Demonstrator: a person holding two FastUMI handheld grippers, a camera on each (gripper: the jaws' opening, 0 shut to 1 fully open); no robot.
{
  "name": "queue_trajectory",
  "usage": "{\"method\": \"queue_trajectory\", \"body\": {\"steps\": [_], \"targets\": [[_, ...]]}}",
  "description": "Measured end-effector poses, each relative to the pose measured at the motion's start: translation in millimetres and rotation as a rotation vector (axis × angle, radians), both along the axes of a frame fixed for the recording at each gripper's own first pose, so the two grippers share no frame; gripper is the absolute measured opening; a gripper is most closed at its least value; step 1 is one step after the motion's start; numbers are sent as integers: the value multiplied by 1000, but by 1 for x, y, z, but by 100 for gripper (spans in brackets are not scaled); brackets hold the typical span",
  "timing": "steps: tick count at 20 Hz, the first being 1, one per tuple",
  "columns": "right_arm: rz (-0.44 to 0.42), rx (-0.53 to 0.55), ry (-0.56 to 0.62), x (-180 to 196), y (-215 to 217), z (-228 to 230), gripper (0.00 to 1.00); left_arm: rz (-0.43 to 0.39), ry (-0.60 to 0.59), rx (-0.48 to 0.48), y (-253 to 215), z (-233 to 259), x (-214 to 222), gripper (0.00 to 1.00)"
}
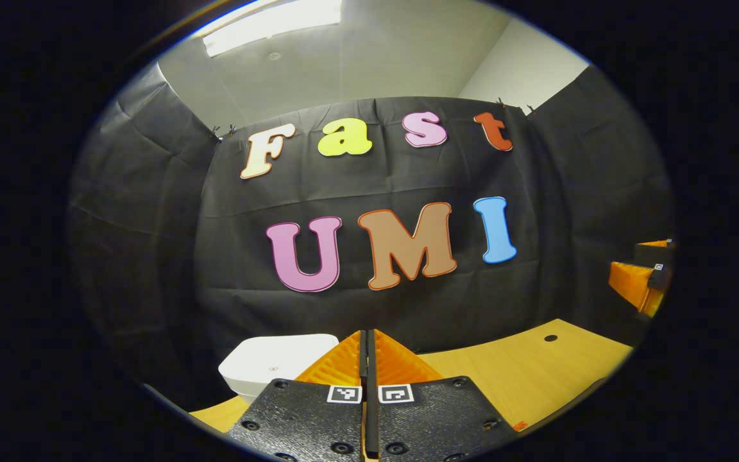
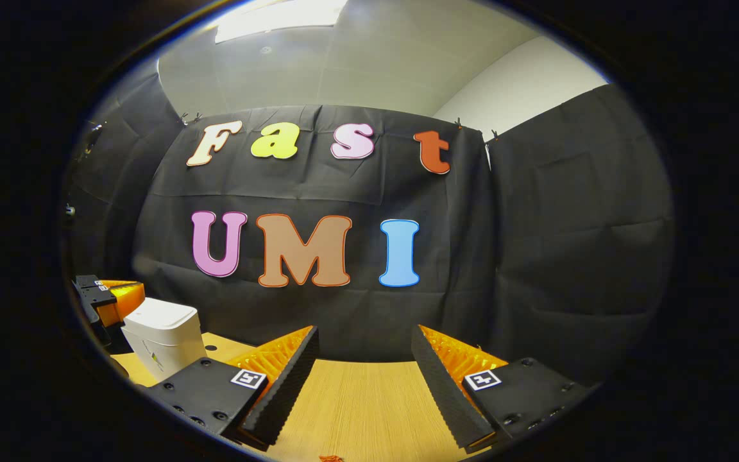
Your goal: Press the lid of the desktop garbage bin to open it, pick up the crumpled paper on the desktop and throw it into the bin, then pick up the pop can on the desktop and drop it into the bin, and finally close the garbage bin lid.
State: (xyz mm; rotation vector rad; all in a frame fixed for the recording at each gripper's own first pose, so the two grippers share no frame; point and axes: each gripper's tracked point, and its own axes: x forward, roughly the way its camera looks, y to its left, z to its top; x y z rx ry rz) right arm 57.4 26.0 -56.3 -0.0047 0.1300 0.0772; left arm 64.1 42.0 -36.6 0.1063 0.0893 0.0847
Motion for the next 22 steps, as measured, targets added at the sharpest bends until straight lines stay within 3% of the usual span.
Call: {"method": "queue_trajectory", "body": {"steps": [5, 12, 22], "targets": [[-17, -2, 12, -1, -2, -4, 96, 102, 25, 35, 48, -12, 18, 0], [-35, -22, 36, -4, -1, -11, 96, 211, 114, -12, 103, -53, 34, 0], [-50, -56, 57, -12, 0, -15, 96, 252, 256, -98, 129, -119, 34, 0]]}}
